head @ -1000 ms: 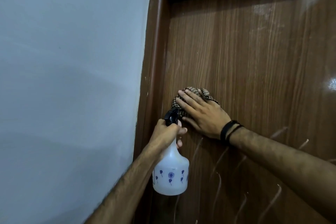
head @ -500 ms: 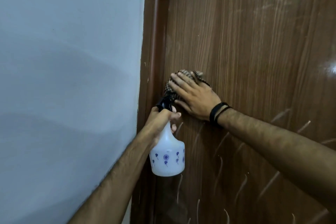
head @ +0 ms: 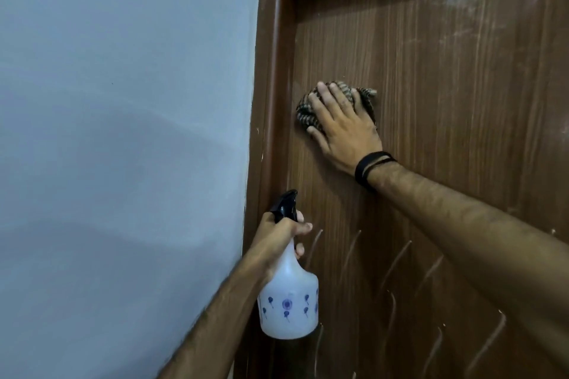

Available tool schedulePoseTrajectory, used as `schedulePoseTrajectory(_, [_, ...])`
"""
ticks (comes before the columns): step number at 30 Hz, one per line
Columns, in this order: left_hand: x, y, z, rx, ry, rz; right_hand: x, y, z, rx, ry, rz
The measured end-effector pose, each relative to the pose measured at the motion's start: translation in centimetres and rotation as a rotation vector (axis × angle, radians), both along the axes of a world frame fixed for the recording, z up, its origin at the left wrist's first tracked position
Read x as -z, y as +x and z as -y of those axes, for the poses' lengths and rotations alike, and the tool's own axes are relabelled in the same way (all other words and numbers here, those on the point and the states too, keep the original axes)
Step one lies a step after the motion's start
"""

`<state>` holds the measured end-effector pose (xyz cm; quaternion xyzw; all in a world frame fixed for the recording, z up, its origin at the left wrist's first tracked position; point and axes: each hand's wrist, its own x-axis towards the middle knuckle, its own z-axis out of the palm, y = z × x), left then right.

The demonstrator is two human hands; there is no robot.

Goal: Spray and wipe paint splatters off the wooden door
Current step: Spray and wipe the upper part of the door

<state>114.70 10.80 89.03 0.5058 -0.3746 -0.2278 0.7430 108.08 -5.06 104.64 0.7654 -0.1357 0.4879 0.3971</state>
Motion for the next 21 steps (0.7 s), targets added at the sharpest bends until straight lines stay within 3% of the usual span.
schedulePoseTrajectory(8, [2.8, -0.1, -0.3, -0.034, 0.026, 0.021, 11.6, 0.1, 0.5, -0.062, -0.079, -0.285])
schedulePoseTrajectory(12, [4.2, -0.7, -0.3, -0.050, 0.050, -0.023, 12.7, -1.2, 1.2, -0.036, -0.159, -0.476])
schedulePoseTrajectory(18, [5.1, -1.2, -0.4, -0.011, 0.085, 0.007, 4.3, -2.8, 0.0, 0.034, 0.006, -0.151])
schedulePoseTrajectory(21, [5.9, -1.1, -0.4, -0.016, 0.094, -0.026, 3.9, -3.2, 0.3, 0.012, 0.041, -0.114])
